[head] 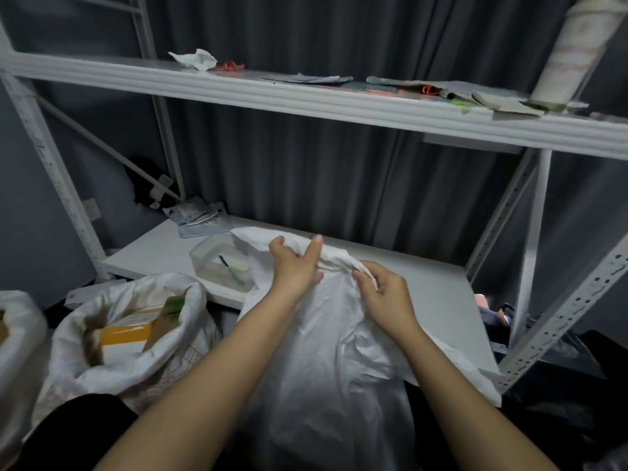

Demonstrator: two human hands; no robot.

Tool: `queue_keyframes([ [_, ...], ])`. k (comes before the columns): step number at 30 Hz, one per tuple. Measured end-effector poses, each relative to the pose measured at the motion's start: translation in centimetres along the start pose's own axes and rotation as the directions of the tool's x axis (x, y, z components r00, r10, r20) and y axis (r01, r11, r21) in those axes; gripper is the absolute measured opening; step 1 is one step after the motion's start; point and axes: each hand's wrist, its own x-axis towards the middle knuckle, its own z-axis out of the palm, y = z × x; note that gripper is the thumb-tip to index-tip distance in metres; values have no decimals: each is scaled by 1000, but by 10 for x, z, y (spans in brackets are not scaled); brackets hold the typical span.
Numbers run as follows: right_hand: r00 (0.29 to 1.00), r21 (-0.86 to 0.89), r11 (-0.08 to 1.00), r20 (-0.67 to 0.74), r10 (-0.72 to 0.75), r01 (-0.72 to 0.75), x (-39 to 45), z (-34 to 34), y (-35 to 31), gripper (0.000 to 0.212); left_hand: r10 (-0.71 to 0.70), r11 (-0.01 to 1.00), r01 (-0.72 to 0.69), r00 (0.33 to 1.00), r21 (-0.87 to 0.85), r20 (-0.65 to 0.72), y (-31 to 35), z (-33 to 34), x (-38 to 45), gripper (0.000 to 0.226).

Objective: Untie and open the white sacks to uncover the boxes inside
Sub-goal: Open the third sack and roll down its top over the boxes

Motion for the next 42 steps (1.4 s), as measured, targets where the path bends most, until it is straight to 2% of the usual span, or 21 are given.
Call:
queue_keyframes([
  [2,997,-270,960,48,-62,73,1,-3,-10,19,-8,998,6,999,-60,-38,10,10,10,67],
  [4,991,-435,892,106,-85,123,4,-8,-21,26,39,999,-38,997,20,-72,17,12,19,58],
  [5,990,-402,909,123,-69,113,8,-10,-26,32,57,997,-53,996,60,-71,18,12,20,55],
  [7,991,-174,985,134,15,9,17,-12,-36,36,76,994,-74,997,75,-33,21,11,17,52],
  [10,994,77,993,70,79,-85,24,0,-37,22,61,995,-58,997,-79,36,22,9,7,47],
  [11,999,42,999,4,35,-35,22,7,-36,19,42,989,-37,999,-145,34,20,7,4,43],
  [13,967,-231,946,-62,-248,227,10,20,-34,10,2,983,-7,1000,-185,-29,15,2,2,36],
  [15,891,-423,795,74,-449,435,0,31,-28,2,-14,991,-1,994,-134,-108,9,-3,5,28],
  [17,934,-308,883,151,-323,355,-3,33,-31,9,-14,992,-3,991,-127,-132,7,-7,5,27],
  [19,991,-39,998,125,-47,52,0,30,-40,27,-18,983,3,997,-185,-81,9,-9,0,27],
  [21,989,158,977,71,133,-143,8,30,-46,29,-13,973,9,1000,-230,-15,10,-11,-9,23],
  [22,987,169,972,30,159,-162,10,31,-49,23,-13,977,12,1000,-211,-6,10,-13,-12,18],
  [25,997,-75,996,-57,-46,42,5,38,-51,16,-78,987,73,997,-143,-25,11,-20,-15,6],
  [27,947,-251,913,100,-307,322,-1,47,-46,11,-118,985,114,993,-128,-24,12,-24,-13,14],
  [29,903,-220,882,206,-377,418,-4,52,-41,10,-74,996,69,994,-62,-77,12,-29,-11,18],
  [30,930,-131,928,171,-326,349,-3,51,-44,9,-47,998,43,996,-49,-79,12,-31,-11,17],
  [32,994,100,993,85,-71,63,0,45,-56,19,-24,999,22,999,-45,-33,13,-34,-16,15],
  [34,979,241,950,100,180,-199,7,42,-65,32,-53,997,55,998,-50,45,12,-35,-21,15],
  [36,952,275,912,108,287,-306,10,44,-68,28,-159,985,166,979,-40,127,12,-39,-26,24],
  [39,954,262,917,61,294,-299,9,50,-70,12,-298,935,336,916,-110,269,13,-59,-30,48],
  [42,998,66,998,-48,27,-24,-1,60,-69,9,-257,956,273,956,-110,144,16,-67,-28,41],
])
